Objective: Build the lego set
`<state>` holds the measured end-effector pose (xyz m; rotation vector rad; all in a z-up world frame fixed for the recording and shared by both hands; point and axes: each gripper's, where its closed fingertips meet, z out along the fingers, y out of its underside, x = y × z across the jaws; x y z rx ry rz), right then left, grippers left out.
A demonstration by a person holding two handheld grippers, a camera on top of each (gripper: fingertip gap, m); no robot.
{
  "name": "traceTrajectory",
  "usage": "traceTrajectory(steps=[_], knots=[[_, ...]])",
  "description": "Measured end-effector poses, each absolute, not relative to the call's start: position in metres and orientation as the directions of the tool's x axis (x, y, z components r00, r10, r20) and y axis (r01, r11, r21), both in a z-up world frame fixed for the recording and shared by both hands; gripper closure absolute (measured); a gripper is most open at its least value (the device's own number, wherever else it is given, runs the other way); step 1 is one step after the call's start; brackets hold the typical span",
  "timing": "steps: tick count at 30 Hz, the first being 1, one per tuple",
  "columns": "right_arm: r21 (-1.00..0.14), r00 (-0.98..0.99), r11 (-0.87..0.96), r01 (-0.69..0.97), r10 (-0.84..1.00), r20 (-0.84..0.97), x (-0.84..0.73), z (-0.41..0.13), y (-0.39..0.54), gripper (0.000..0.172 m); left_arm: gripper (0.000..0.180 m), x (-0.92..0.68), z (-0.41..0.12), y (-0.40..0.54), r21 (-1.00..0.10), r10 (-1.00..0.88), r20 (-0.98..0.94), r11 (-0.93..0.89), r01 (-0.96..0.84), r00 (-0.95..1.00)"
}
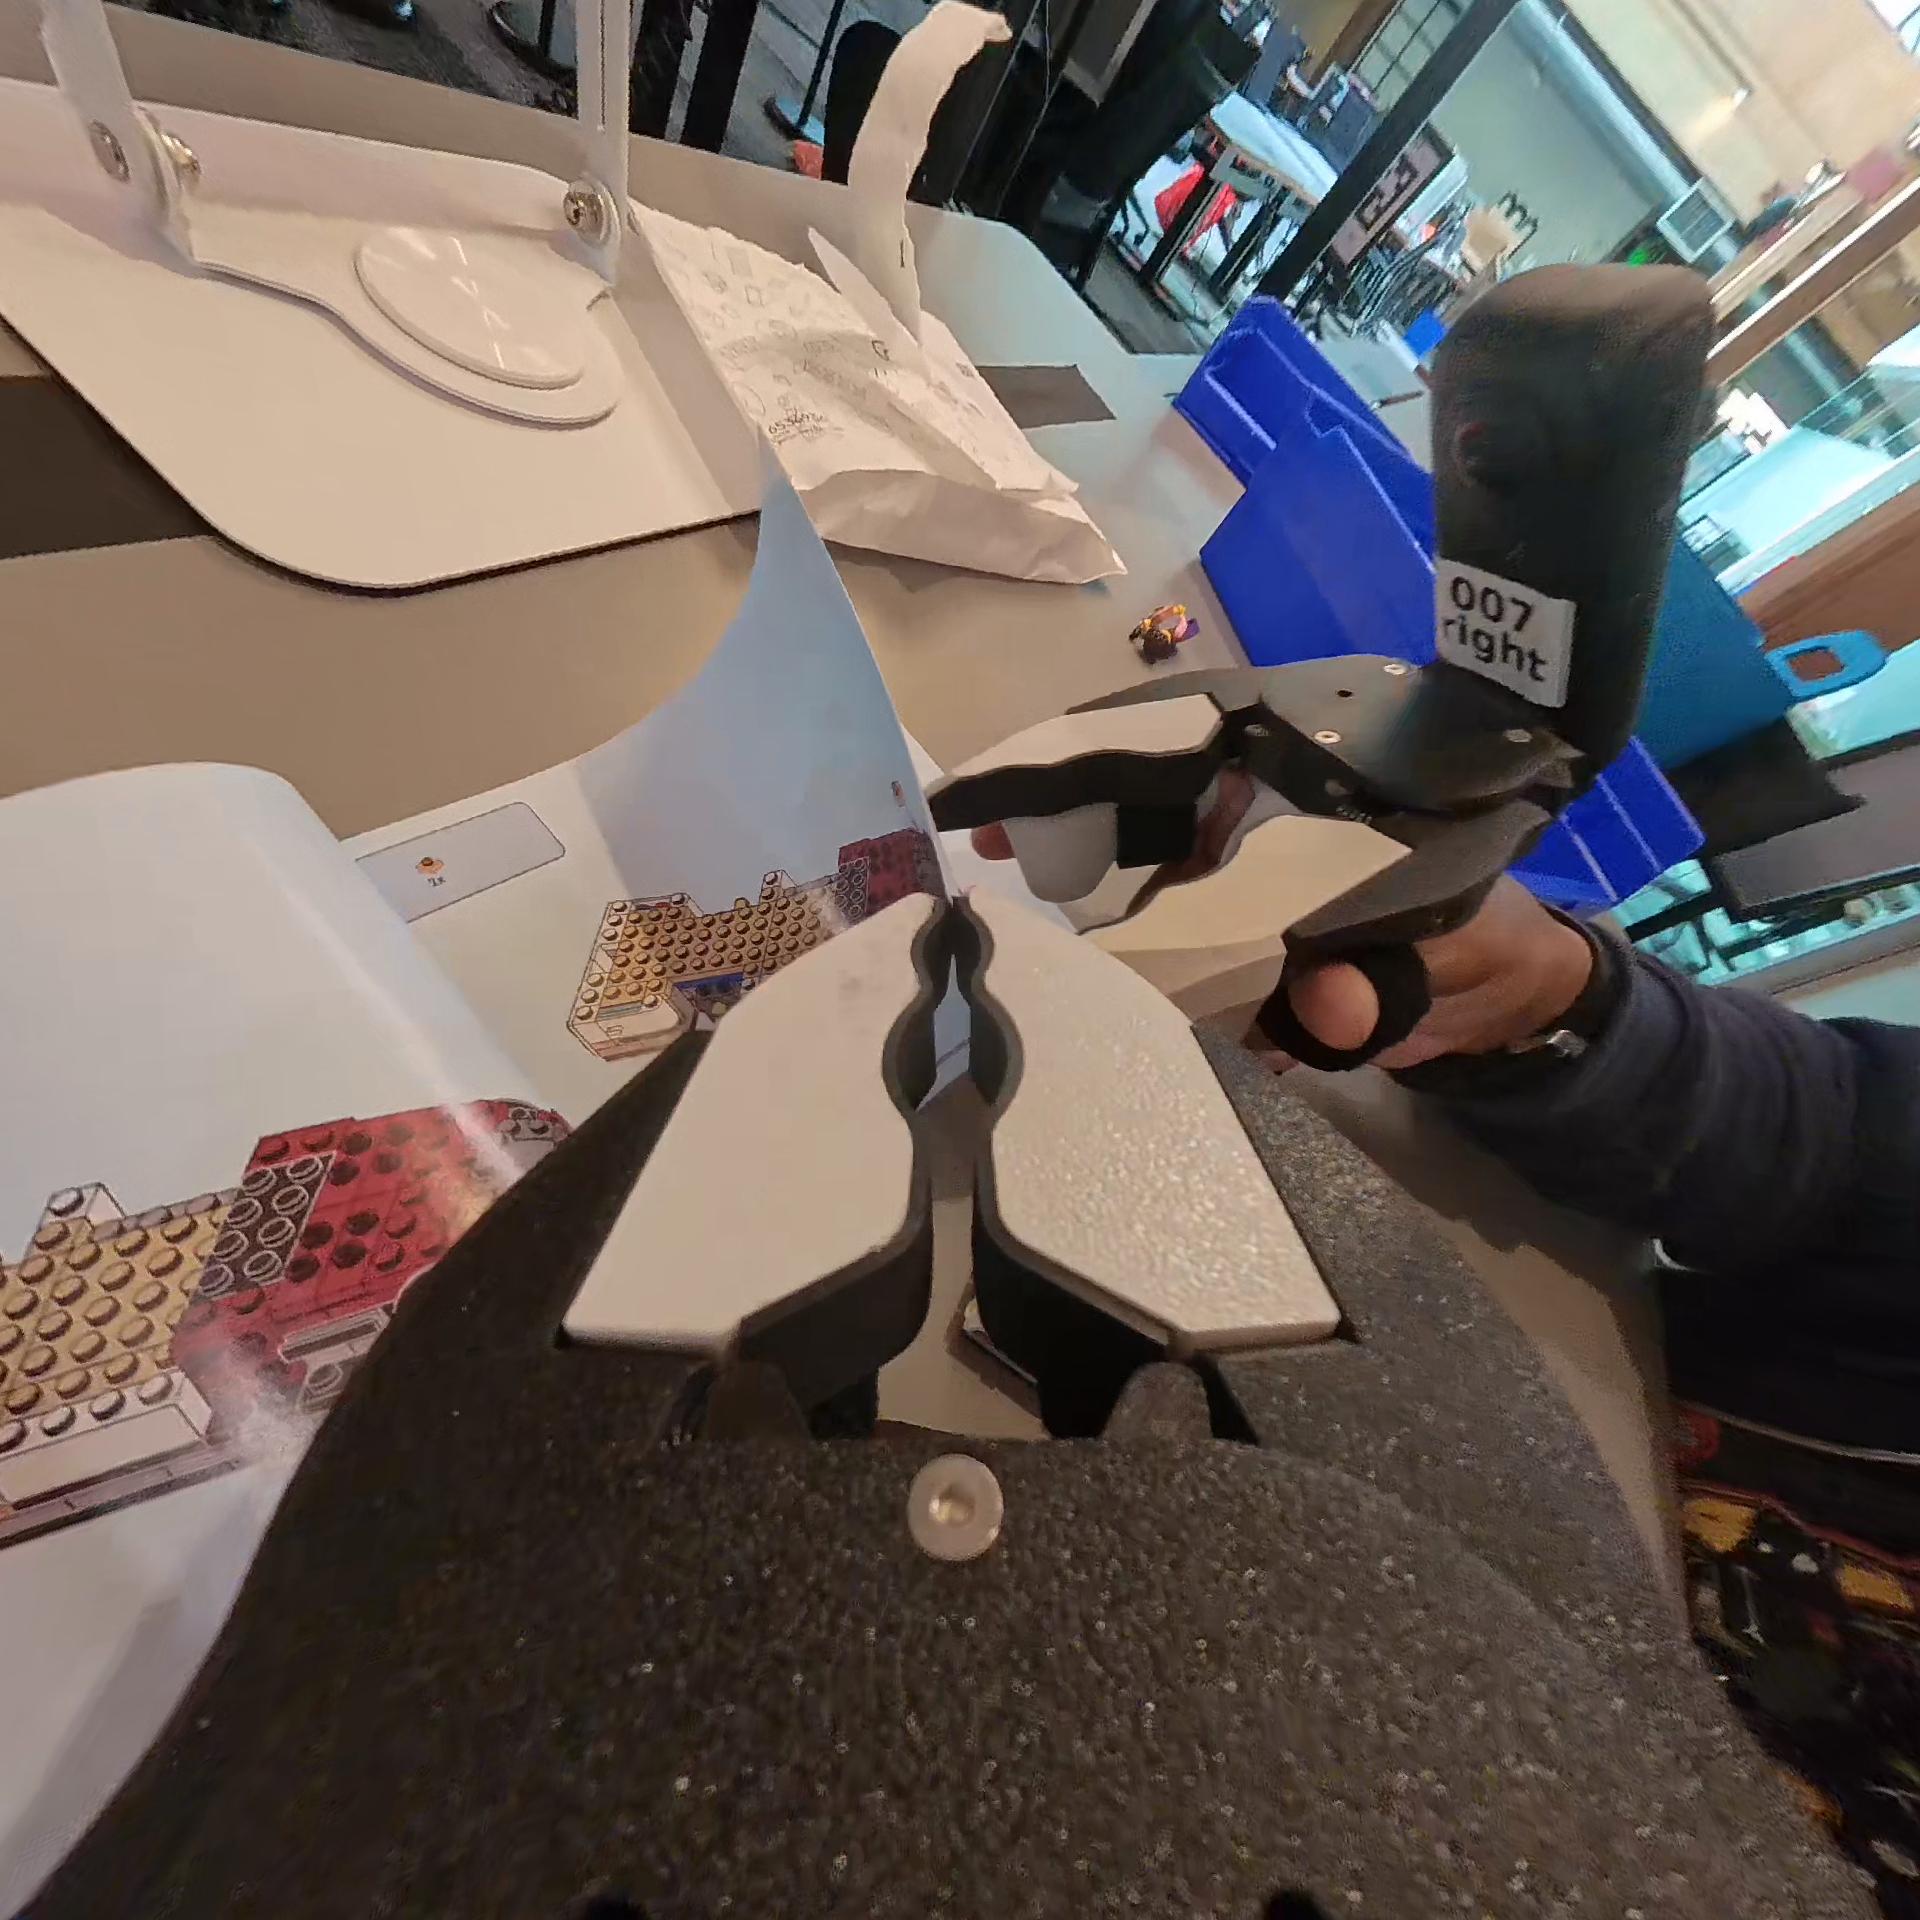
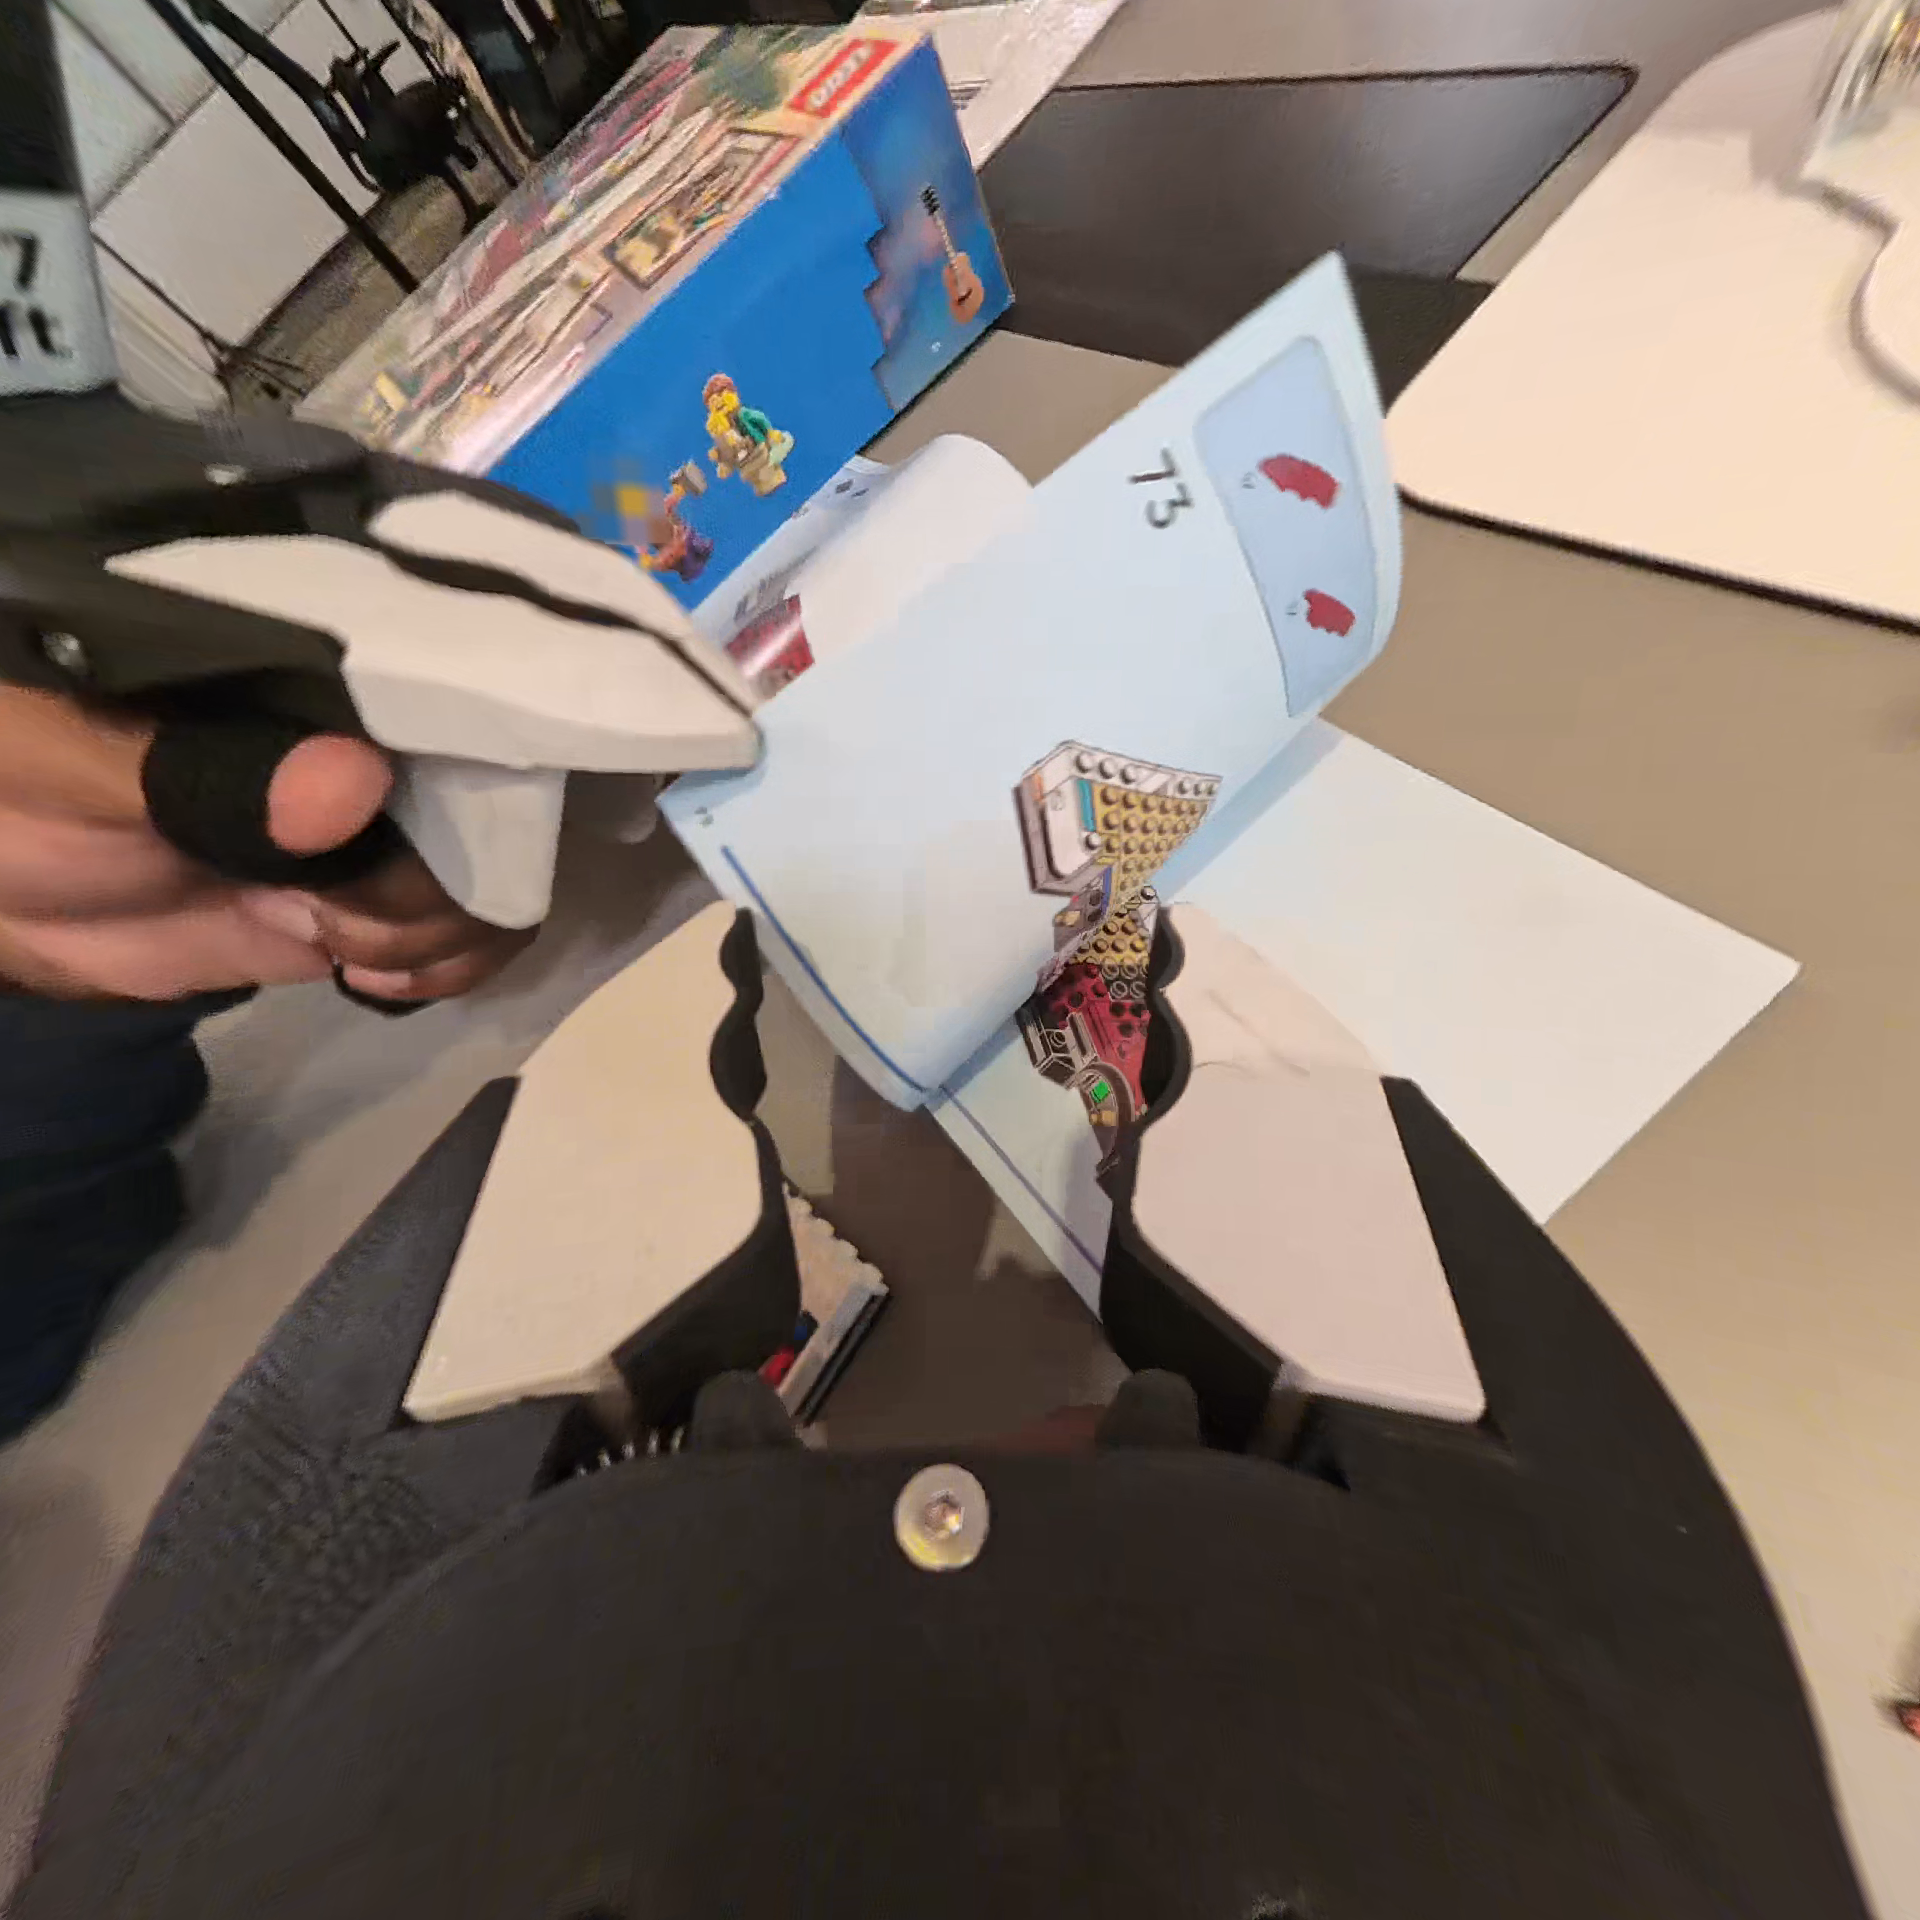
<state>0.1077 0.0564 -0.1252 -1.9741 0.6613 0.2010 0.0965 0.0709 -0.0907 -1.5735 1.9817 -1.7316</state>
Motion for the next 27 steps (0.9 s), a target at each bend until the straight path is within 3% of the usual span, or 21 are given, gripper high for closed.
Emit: traceTrajectory(steps=[6, 10, 13, 27], knots=[[-0.731, 0.804, -0.342, -0.59, -0.328, -0.495, 0.103, -0.128, 0.071, 0.094, 0.176, 0.093, -0.093, 0.072, -0.748, -0.677, 0.572, -0.2, -0.632, -0.463], [-0.757, 0.819, -0.326, -0.566, -0.327, -0.472, 0.107, -0.126, 0.068, 0.125, 0.17, 0.093, -0.096, 0.072, -0.746, -0.678, 0.568, -0.186, -0.639, -0.466], [-0.76, 0.821, -0.321, -0.565, -0.309, -0.48, 0.107, -0.123, 0.066, 0.135, 0.17, 0.093, -0.093, 0.072, -0.747, -0.664, 0.577, -0.196, -0.635, -0.475], [-0.773, 0.863, -0.391, -0.499, -0.143, -0.485, 0.089, -0.115, 0.064, 0.131, 0.164, 0.086, -0.091, 0.065, -0.805, -0.649, 0.491, -0.084, -0.587, -0.58]])
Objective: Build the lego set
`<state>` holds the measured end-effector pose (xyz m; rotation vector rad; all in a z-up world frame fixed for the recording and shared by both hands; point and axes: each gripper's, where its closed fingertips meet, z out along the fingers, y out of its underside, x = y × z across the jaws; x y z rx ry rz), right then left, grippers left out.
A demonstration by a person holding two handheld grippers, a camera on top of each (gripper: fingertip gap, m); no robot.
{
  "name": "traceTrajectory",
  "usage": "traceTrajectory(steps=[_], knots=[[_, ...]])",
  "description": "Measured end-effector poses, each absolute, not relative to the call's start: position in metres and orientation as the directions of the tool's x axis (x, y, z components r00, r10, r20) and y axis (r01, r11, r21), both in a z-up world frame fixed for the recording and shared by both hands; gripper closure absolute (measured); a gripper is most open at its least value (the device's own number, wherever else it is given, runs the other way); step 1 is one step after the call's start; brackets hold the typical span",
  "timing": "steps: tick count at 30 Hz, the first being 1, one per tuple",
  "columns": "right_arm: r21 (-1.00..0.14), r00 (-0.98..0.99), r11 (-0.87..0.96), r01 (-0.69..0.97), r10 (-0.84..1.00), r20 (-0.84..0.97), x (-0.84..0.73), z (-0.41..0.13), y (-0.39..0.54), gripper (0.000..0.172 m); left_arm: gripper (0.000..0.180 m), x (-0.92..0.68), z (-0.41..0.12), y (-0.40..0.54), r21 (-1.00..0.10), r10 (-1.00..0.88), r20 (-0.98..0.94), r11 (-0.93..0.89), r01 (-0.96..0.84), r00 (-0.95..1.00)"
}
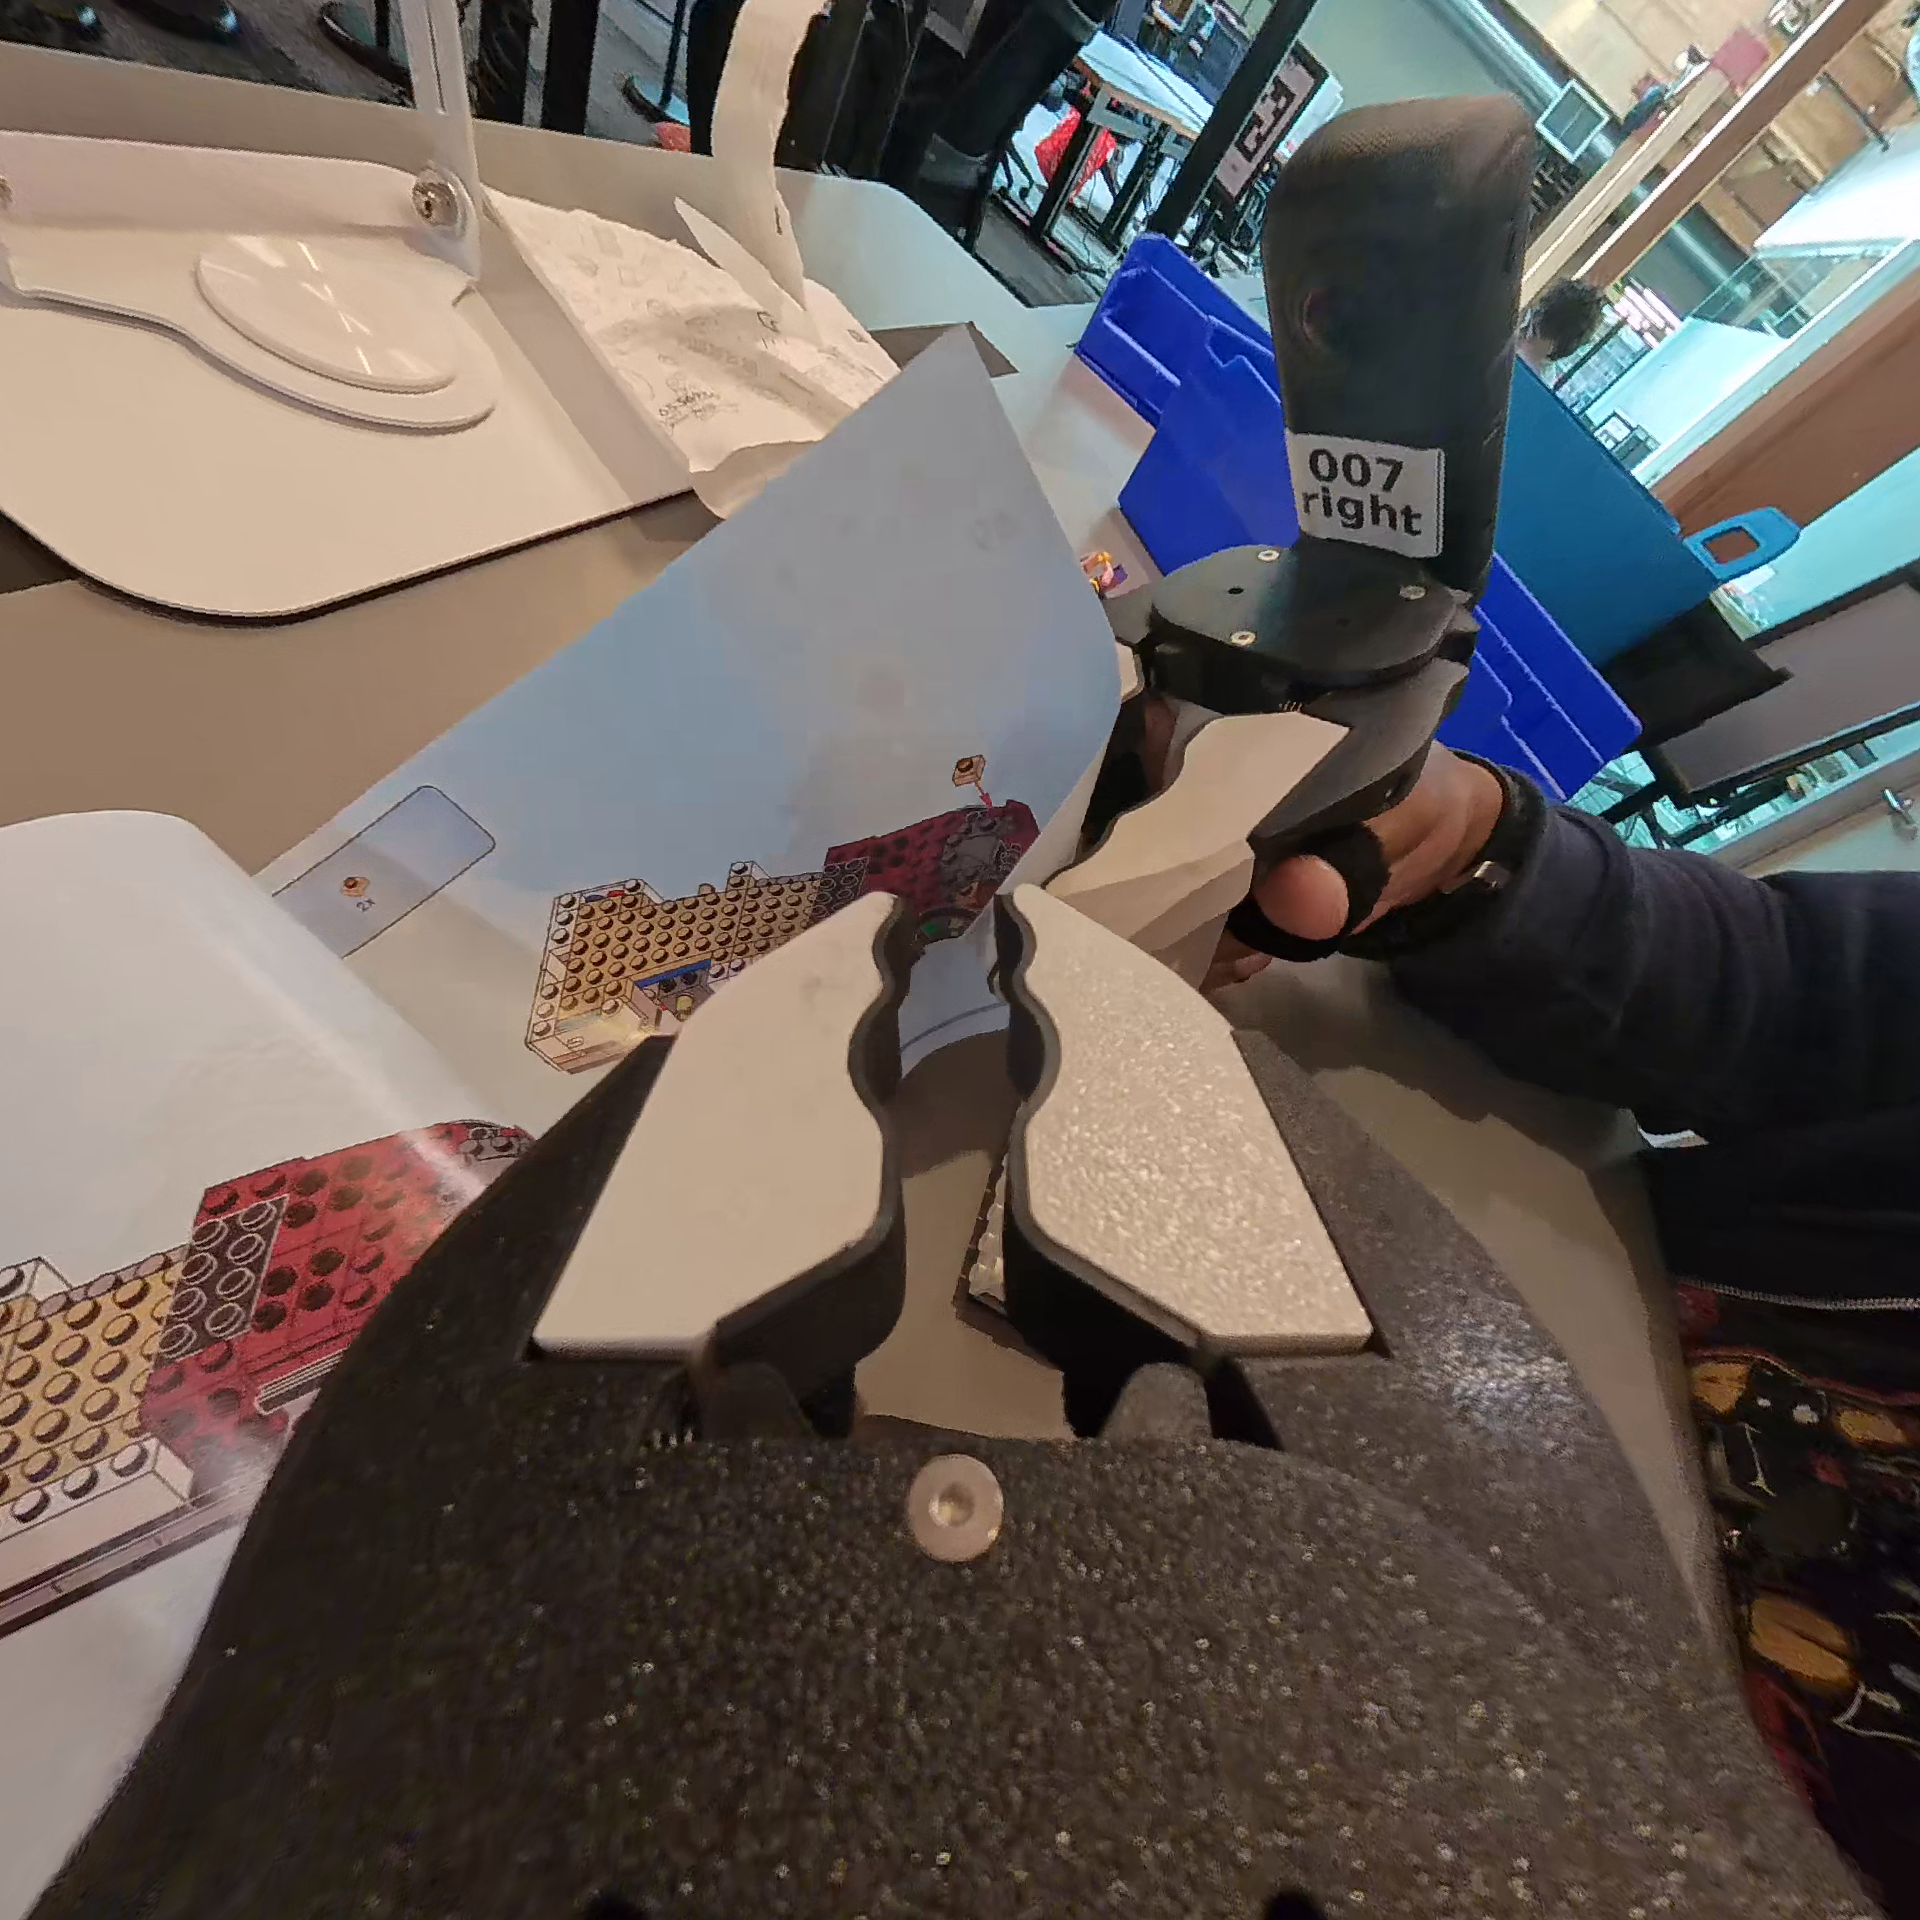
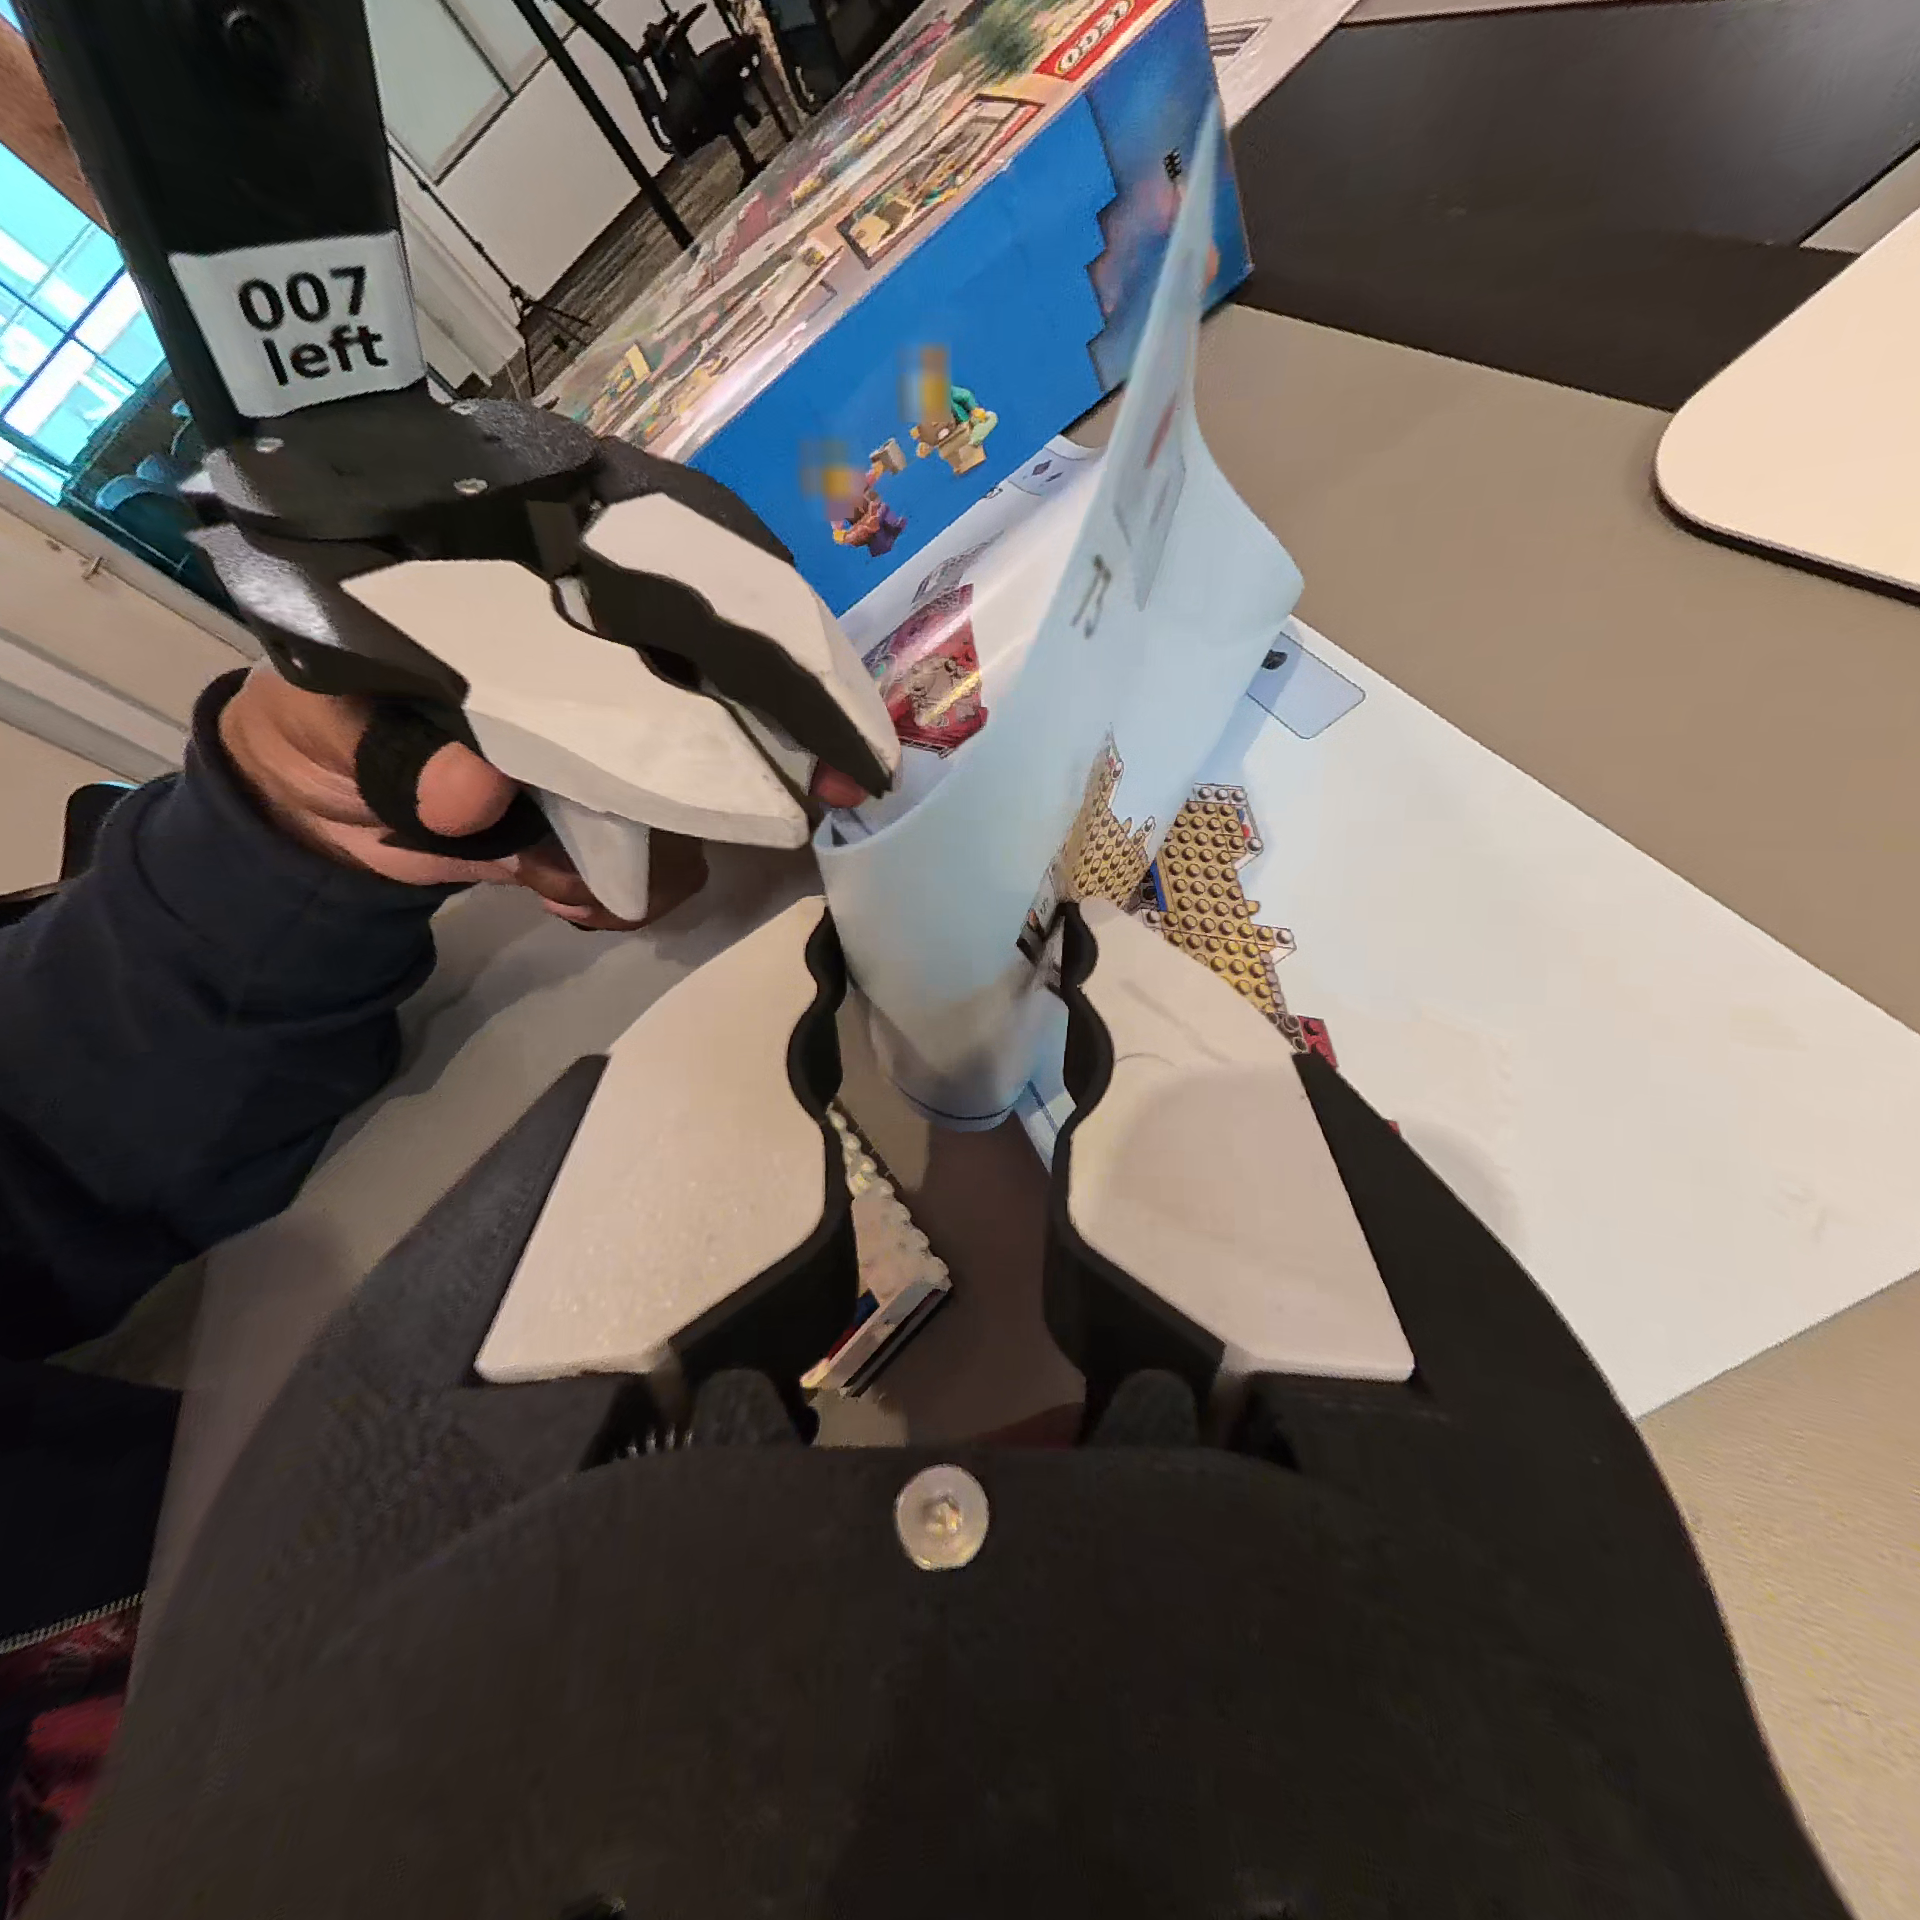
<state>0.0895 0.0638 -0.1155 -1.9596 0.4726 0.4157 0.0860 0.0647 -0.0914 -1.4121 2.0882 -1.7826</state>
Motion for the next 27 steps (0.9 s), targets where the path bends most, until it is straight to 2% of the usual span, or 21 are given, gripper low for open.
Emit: traceTrajectory(steps=[4, 15, 17, 20, 24, 27], knots=[[-0.772, 0.865, -0.404, -0.491, -0.123, -0.486, 0.088, -0.116, 0.062, 0.131, 0.18, 0.082, -0.09, 0.062, -0.807, -0.618, 0.502, -0.083, -0.585, -0.605], [-0.762, 0.869, -0.443, -0.472, -0.086, -0.488, 0.086, -0.118, 0.056, 0.13, 0.18, 0.078, -0.084, 0.059, -0.822, -0.584, 0.494, -0.073, -0.565, -0.644], [-0.761, 0.883, -0.474, -0.442, -0.078, -0.464, 0.083, -0.121, 0.055, 0.13, 0.165, 0.079, -0.084, 0.059, -0.83, -0.604, 0.47, -0.055, -0.555, -0.643], [-0.76, 0.908, -0.523, -0.387, -0.07, -0.414, 0.078, -0.127, 0.055, 0.13, 0.157, 0.077, -0.082, 0.054, -0.836, -0.607, 0.453, -0.034, -0.548, -0.653], [-0.76, 0.929, -0.554, -0.339, -0.07, -0.363, 0.074, -0.131, 0.057, 0.128, 0.159, 0.075, -0.085, 0.049, -0.842, -0.615, 0.422, 0.007, -0.54, -0.666], [-0.759, 0.932, -0.56, -0.334, -0.073, -0.356, 0.075, -0.132, 0.056, 0.128, 0.169, 0.076, -0.086, 0.049, -0.843, -0.612, 0.426, -0.001, -0.538, -0.666]])
